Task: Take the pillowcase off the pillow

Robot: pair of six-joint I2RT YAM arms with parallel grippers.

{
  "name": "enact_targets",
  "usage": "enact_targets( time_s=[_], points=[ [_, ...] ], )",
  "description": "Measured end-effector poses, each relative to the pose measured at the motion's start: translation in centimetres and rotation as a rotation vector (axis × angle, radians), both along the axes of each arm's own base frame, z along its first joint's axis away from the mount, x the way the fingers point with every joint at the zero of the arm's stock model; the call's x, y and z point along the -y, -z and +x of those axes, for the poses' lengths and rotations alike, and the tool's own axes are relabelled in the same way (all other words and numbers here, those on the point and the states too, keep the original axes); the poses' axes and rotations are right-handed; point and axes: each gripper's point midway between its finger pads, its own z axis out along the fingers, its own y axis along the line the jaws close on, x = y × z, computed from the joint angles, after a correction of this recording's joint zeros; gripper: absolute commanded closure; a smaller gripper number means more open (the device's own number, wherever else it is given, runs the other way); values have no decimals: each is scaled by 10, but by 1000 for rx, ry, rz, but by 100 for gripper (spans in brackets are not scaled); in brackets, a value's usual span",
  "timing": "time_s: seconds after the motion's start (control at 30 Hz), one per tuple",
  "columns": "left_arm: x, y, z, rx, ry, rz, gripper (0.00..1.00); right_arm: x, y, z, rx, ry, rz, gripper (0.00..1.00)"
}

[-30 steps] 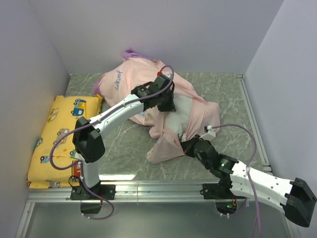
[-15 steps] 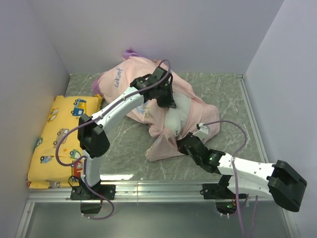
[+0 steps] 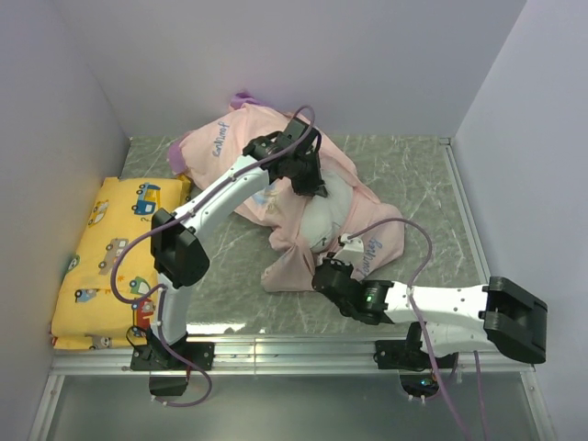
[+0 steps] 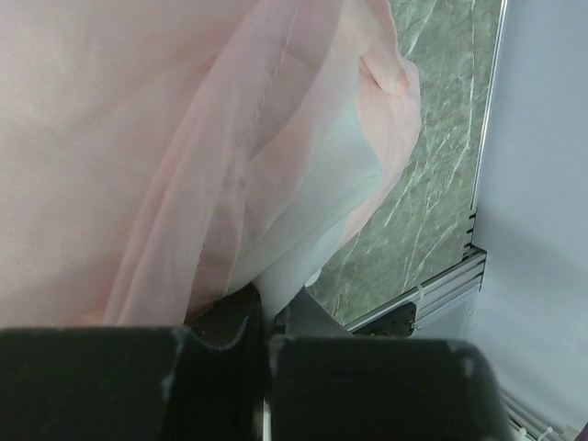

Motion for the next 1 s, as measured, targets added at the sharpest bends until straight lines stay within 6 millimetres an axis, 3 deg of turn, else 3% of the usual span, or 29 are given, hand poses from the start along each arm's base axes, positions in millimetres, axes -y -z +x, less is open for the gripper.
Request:
enact_targets(
  time_s=[0.5,0.6,0.8,1.0],
  points=[
    [3,-3,2,6,-6,-27,100,11,29,-9,-31,9,-182,100],
    [-9,-1,-12,16,1,-51,100,21,32,-6,-71,33,-148,100],
    [-54,-11,-56,84,-1,-125,100,61,38,7,-147,118,-6,100],
    [-92,6,-104,109,11,-172,100,75,29,29,-161,163,85,100]
  ],
)
